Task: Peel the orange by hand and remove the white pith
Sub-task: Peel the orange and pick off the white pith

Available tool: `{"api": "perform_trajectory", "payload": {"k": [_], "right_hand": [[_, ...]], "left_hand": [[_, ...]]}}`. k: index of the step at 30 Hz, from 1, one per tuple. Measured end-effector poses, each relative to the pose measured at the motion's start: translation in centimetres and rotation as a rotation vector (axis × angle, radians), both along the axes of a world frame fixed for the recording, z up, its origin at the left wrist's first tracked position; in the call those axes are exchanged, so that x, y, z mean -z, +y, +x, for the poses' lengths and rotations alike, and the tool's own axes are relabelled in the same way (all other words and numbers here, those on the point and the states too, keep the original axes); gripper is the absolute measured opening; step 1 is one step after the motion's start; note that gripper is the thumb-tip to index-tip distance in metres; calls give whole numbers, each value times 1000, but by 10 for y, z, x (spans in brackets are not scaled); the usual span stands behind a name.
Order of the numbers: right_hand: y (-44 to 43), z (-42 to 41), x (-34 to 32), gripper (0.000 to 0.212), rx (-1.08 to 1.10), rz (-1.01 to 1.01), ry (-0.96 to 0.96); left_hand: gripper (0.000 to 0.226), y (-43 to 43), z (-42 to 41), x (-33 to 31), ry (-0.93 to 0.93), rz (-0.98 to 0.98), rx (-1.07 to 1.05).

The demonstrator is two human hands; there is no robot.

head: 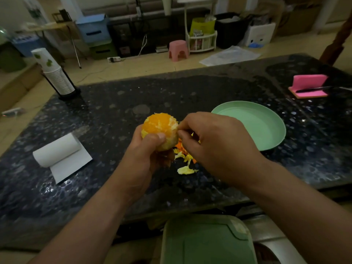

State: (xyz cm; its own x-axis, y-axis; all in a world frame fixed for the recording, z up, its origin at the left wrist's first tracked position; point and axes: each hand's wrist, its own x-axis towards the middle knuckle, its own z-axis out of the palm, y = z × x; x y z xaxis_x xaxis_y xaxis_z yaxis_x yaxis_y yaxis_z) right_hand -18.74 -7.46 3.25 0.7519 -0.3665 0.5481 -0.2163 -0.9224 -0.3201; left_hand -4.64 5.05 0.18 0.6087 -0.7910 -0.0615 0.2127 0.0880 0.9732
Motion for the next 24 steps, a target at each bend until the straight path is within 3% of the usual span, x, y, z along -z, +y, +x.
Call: {"api": "perform_trajectory", "payload": {"k": [7, 12, 15, 24], "right_hand": [[-3, -4, 1, 12, -10, 65, -78], [-3, -8, -4, 7, -58, 162, -90], [-2, -8, -5, 9, -63, 111, -44], [-4, -4, -4, 18, -54, -88, 131]], "left_hand": [[85, 0, -3, 0, -12, 9, 34], [62, -1, -3, -1, -40, 30, 33], [51, 0, -1, -1, -77, 62, 7], [54, 1, 3, -3, -327, 244, -2]]}}
